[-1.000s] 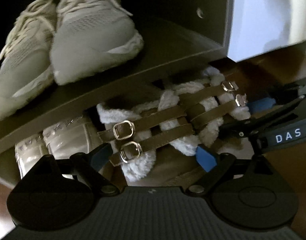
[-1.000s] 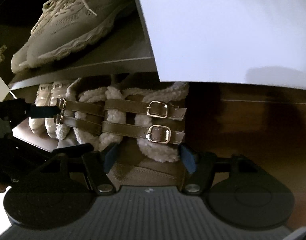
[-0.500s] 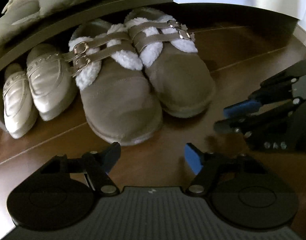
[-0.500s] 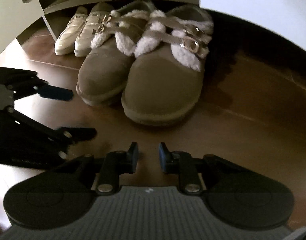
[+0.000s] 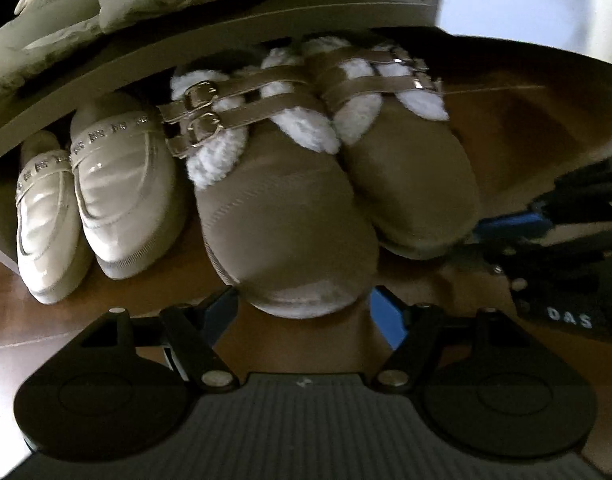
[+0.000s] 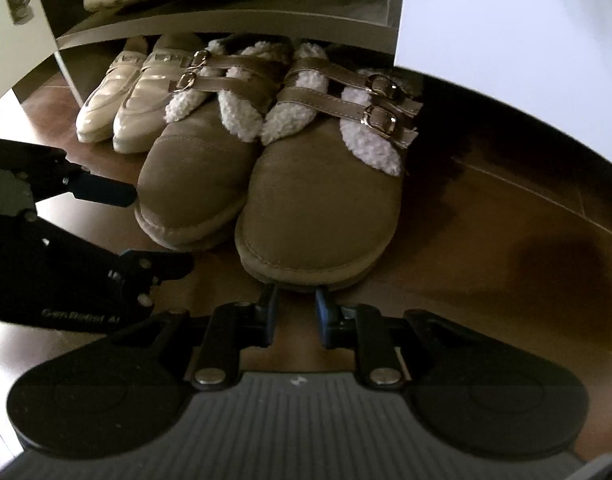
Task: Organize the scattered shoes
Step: 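Set the clogs down and open the right gripper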
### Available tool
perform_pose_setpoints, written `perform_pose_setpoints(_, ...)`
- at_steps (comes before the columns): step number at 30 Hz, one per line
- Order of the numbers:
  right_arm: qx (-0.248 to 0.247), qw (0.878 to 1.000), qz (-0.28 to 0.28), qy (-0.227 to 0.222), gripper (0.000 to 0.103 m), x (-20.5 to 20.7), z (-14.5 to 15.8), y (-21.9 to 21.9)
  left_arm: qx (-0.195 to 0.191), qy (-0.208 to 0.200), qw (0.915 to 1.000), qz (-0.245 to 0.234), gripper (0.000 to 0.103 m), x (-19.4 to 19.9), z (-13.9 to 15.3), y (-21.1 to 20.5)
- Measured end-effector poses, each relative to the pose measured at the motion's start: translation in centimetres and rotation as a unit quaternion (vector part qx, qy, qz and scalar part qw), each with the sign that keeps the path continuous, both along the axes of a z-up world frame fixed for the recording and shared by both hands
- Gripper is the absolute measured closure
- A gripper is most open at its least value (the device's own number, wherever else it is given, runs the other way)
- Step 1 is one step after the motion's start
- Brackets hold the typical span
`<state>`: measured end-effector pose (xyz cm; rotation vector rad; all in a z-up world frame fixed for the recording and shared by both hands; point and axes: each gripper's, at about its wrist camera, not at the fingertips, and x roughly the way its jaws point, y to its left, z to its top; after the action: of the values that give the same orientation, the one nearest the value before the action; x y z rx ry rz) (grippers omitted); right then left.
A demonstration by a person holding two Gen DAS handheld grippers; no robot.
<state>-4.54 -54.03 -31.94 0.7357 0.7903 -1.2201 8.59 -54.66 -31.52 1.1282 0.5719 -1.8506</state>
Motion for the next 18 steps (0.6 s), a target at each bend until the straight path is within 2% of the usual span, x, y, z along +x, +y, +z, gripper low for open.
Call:
perform_pose_setpoints(2,-0.001,1.0,-0.001,-0.004,0.087,-0.4,0.1,-0.2,0.0,0.0,1.0,-0.004,0.03,0.0,0.1,0.0)
perform_pose_setpoints(6,-0.007,1.0,0.004,-0.012,0.087,-1.2,0.6,0.5,0.008,0.025,0.9994,-0.024,0.03,0.4,1.1,2.3)
perform_pose_setpoints(10,0.004,1.0,-0.003,-0.03,0.087,-2.1,0.8,0.8,0.016,0.023,0.9978,-0.059,0.029,-1.2,0.1,4.1)
perform_pose_setpoints(18,0.006,0.999,0.008,-0.045,0.087,-3.1,1.1,0.4,0.023,0.027,0.9986,-0.038,0.031,-2.4,-0.7,1.7)
